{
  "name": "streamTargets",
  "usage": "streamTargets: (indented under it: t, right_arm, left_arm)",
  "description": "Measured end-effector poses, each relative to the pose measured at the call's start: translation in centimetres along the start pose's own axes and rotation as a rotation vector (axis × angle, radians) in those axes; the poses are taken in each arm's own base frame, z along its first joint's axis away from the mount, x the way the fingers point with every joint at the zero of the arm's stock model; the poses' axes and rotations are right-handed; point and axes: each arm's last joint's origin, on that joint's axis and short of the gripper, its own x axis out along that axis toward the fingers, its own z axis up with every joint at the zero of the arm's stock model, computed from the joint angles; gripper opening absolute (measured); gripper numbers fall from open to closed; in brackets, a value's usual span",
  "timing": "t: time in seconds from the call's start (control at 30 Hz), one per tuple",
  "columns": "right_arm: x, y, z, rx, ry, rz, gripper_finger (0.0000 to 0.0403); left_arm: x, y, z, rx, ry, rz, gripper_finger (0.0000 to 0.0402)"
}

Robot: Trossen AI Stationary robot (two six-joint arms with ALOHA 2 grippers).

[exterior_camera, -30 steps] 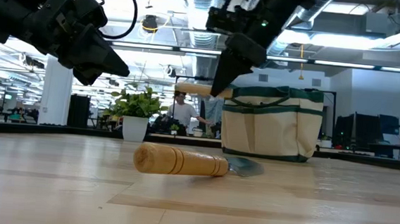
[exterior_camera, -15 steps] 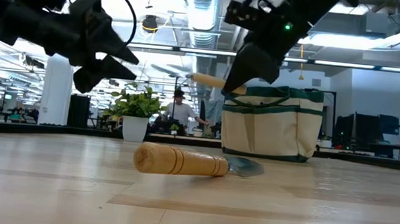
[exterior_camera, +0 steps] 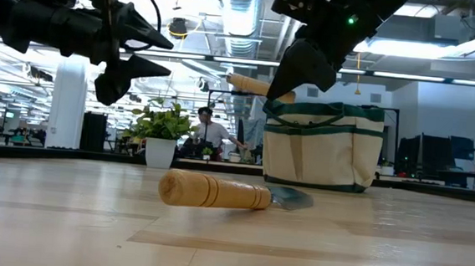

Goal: Pick & Place Garden tools in Gardening bag
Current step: Put the trowel into the gardening bag

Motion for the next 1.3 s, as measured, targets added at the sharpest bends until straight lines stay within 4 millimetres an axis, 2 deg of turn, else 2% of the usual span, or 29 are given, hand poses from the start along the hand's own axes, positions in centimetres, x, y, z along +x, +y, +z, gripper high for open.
streamTargets:
  t: [0.17, 0.37, 0.7, 1.1, 1.3]
  right_arm:
    - [0.0, 0.0, 0.1, 0.000, -0.004, 0.002, 0.0065]
    - [0.0, 0.0, 0.0, -0.004, -0.004, 0.004, 0.0065]
    - [0.0, 0.1, 0.0, -0.015, -0.003, 0.005, 0.0065]
    - [0.0, 0.1, 0.0, -0.015, -0.003, 0.005, 0.0065]
    - [0.0, 0.1, 0.0, -0.014, -0.003, 0.005, 0.0066]
  left_arm:
    - [0.6, -0.6, 0.4, -0.021, -0.006, -0.013, 0.0179]
    - [2.6, -1.5, 0.7, 0.048, 0.015, -0.006, 0.0172]
    - [3.8, -1.2, 0.2, 0.059, 0.046, 0.029, 0.0168]
    - [3.8, -1.2, 0.2, 0.099, 0.043, 0.026, 0.0078]
    - [3.8, -1.2, 0.3, 0.101, 0.036, 0.028, 0.0047]
